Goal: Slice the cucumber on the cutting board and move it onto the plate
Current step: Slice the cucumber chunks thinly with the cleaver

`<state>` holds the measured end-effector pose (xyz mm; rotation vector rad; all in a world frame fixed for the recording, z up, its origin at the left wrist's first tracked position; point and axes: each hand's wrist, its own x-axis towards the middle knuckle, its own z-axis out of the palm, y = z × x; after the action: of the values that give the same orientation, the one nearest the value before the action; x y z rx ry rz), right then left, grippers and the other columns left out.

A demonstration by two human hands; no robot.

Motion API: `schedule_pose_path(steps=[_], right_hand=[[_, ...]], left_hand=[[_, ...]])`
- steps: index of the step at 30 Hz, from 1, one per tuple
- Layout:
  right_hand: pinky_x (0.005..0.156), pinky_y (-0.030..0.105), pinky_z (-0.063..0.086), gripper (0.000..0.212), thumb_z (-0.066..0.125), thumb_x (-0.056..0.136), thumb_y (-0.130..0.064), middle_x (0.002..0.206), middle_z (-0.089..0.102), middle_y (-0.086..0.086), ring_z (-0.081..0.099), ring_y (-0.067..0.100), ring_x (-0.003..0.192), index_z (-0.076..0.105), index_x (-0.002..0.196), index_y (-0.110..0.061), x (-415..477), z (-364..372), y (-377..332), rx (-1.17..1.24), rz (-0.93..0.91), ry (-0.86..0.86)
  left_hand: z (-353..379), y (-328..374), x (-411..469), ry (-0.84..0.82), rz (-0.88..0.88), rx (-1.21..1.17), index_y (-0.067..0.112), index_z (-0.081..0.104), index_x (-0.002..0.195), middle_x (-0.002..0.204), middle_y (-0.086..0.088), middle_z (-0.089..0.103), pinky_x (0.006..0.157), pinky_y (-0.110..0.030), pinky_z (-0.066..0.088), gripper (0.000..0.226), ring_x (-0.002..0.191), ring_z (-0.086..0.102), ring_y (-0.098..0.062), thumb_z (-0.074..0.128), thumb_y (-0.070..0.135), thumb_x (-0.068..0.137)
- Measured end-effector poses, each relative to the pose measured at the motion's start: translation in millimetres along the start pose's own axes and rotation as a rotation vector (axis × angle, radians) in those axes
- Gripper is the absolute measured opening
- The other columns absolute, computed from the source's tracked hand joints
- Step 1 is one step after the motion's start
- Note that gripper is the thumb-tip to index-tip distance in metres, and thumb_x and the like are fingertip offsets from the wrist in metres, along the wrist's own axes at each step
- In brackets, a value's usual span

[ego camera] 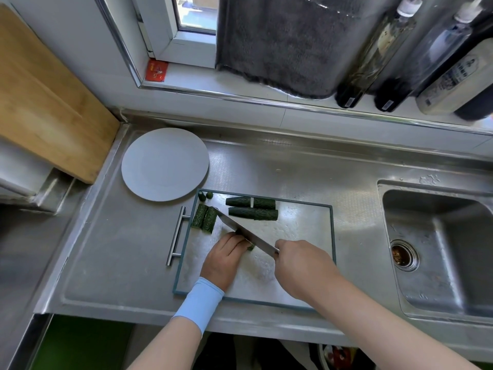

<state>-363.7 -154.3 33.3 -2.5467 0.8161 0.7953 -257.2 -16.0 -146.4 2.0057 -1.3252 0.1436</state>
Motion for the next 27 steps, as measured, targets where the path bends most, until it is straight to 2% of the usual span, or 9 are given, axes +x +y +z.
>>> schedule_pose_path(steps=[14, 23, 27], right_hand=[[0.05, 0.029, 0.032, 0.012, 0.041, 0.095, -0.013, 0.076, 0.051, -0.002, 0.048, 0.018, 0.062, 0.049, 0.093, -0.022, 5, 6, 6, 0.0, 0.014, -0.026], [0.051, 0.031, 0.034, 0.015, 0.039, 0.103, -0.026, 0.077, 0.057, 0.0, 0.052, 0.021, 0.065, 0.052, 0.097, -0.021, 26, 38, 13, 0.112, -0.005, 0.029], [0.058, 0.034, 0.043, 0.019, 0.037, 0.103, -0.029, 0.08, 0.061, 0.002, 0.056, 0.026, 0.073, 0.051, 0.092, -0.023, 37, 48, 10, 0.204, 0.003, 0.025]], left_hand=[[1, -1, -2, -0.015, -0.022, 0.024, 0.005, 0.07, 0.101, 0.106, -0.009, 0.066, 0.078, -0.038, 0.053, 0.02, 0.103, 0.06, -0.027, 0.072, -0.002, 0.082], [1, -1, -2, -0.02, -0.017, 0.019, 0.004, 0.07, 0.102, 0.107, -0.01, 0.066, 0.079, -0.038, 0.052, 0.02, 0.101, 0.061, -0.028, 0.07, -0.003, 0.083], [1, -1, -2, -0.029, -0.002, 0.024, 0.004, 0.069, 0.103, 0.108, -0.009, 0.065, 0.081, -0.037, 0.052, 0.022, 0.101, 0.06, -0.028, 0.07, -0.004, 0.083]])
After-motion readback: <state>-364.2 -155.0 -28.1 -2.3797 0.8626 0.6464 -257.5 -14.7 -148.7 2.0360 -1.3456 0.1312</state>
